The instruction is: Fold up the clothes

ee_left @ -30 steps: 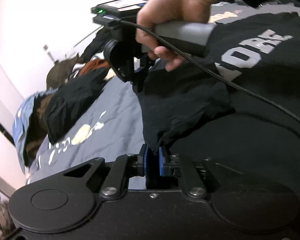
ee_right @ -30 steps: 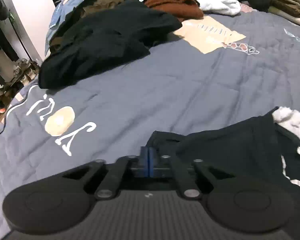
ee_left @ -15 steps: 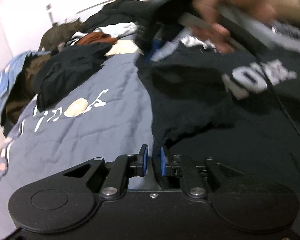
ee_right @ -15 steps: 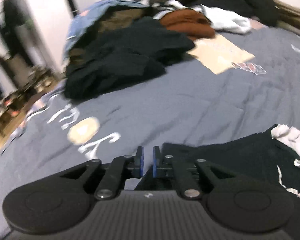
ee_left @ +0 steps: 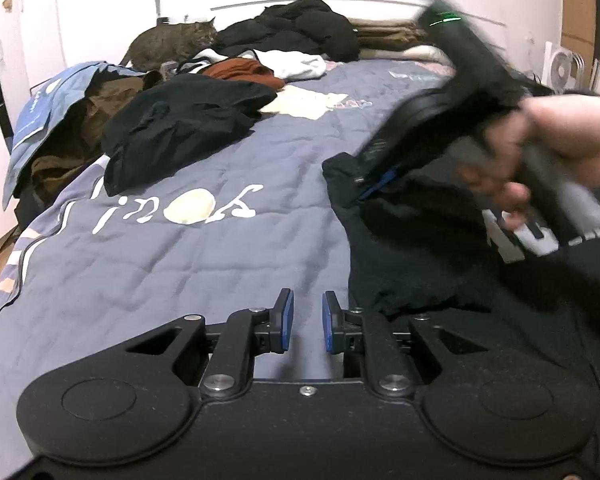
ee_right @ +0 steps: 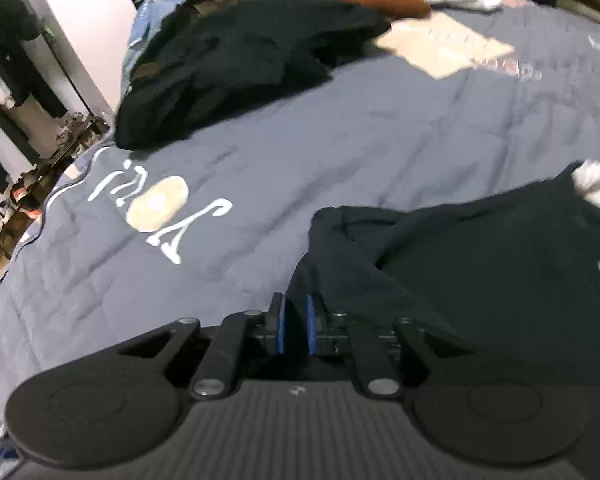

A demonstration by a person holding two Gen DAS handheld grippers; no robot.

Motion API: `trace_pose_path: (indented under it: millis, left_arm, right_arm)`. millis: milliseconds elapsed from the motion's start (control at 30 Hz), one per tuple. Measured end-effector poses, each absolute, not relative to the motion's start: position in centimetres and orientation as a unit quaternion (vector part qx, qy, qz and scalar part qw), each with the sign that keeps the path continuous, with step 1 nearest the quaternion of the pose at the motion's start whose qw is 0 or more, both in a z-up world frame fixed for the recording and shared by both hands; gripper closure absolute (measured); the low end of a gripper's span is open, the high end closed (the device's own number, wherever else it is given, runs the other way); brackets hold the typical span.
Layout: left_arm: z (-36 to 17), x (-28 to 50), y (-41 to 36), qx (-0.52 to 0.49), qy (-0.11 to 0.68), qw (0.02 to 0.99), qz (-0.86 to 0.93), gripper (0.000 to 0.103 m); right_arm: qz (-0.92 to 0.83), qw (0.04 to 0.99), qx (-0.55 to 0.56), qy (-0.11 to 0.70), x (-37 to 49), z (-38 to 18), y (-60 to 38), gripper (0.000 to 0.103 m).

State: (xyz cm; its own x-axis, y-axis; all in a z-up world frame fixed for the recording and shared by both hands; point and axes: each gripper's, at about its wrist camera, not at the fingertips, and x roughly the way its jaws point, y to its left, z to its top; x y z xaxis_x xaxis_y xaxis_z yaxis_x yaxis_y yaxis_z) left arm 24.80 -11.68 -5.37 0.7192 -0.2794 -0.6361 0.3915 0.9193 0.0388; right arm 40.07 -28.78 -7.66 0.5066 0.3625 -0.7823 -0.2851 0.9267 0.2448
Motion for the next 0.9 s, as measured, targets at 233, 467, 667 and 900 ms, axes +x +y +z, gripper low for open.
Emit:
trace_pose_path:
  millis: [233,467,667,900]
  left_arm:
    - [-4.7,24.6,-11.9,0.07,0.319,0.927,-0.186,0.074]
    - [-3.9,24.5,-12.4,0.039,0.318,0.929,-0.184,0.072]
    - [-3.8,23.2,-14.8,0.048,0.312,0.928,-0.2,0.069]
    - [-3.7,21.8,-17.1,0.021,0.314,0.922,-0.224,0.066]
  right_arm:
    - [0.187,0.881,0.068,0.429,32.6,-5.7,-32.0,0.072]
    - [0.125,0.914,0.102,0.372,21.3,-1.7,-37.7,0.063]
    - [0.044,0.933,0.125,0.334,12.2,-0.2,-42.4,0.057]
    - [-0.068,0.935,0.196,0.288,7.1,-2.6,-49.4,0.055]
